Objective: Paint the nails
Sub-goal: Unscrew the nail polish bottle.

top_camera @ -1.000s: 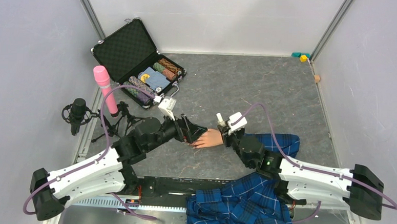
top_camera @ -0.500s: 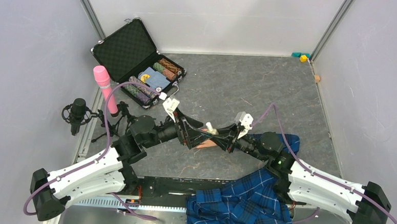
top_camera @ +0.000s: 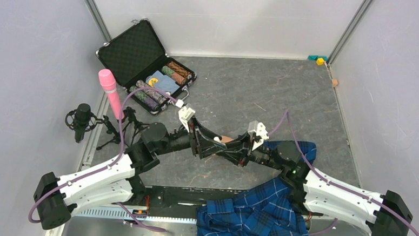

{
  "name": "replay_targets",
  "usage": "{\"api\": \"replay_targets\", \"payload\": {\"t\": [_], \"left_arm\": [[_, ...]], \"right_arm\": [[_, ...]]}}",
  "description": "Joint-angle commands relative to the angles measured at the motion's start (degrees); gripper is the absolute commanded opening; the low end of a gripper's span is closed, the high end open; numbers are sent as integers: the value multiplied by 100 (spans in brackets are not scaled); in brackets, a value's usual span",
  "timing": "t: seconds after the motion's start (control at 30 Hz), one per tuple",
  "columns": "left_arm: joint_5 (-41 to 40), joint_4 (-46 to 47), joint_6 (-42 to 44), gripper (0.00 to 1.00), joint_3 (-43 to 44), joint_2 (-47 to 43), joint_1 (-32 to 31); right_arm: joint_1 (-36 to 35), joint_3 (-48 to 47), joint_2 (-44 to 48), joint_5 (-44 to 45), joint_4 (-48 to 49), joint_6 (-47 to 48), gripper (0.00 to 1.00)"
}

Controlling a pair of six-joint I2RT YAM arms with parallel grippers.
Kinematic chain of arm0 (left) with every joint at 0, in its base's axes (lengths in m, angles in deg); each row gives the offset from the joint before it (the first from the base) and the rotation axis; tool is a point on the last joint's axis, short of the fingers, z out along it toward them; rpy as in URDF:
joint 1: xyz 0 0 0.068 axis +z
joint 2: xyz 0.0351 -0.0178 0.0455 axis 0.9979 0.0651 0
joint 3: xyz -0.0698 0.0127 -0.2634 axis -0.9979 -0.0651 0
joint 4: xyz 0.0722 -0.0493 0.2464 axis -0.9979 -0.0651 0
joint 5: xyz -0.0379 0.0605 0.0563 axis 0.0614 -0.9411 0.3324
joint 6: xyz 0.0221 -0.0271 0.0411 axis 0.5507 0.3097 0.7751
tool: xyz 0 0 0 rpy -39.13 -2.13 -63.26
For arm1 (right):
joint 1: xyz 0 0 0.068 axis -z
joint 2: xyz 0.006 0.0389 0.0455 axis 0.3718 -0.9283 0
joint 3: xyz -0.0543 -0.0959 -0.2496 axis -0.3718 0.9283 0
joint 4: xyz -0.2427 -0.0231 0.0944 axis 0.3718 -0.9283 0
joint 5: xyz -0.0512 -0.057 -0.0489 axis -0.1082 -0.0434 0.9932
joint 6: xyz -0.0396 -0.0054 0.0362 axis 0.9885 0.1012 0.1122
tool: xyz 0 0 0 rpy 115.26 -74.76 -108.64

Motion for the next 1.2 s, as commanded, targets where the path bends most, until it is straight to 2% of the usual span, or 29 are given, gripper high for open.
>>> {"api": "replay_targets", "payload": {"t": [0.0,0.13,0.4,0.5,0.63,0.8,1.03,1.17], "left_arm": [[177,601,-93,64,-98,-26,19],[134,602,-98,60,-118,24,19],[172,693,-136,33,-88,173,19],[166,736,-171,18,-108,205,22],[155,787,-196,3,-134,239,19],[-214,627,-190,2,-200,238,24],[-746,409,-350,2,-242,388,19],[-1046,405,-486,2,-313,540,19]], "right_arm": [[10,20,54,52,230,-25,0],[9,7,19,174,117,5,0],[11,3,118,434,-177,104,0],[10,34,138,495,-186,94,0],[11,71,139,636,-205,75,0],[12,46,90,1382,-619,48,0],[11,93,-2,1821,-660,105,0],[11,93,-217,2400,-652,175,0]]}}
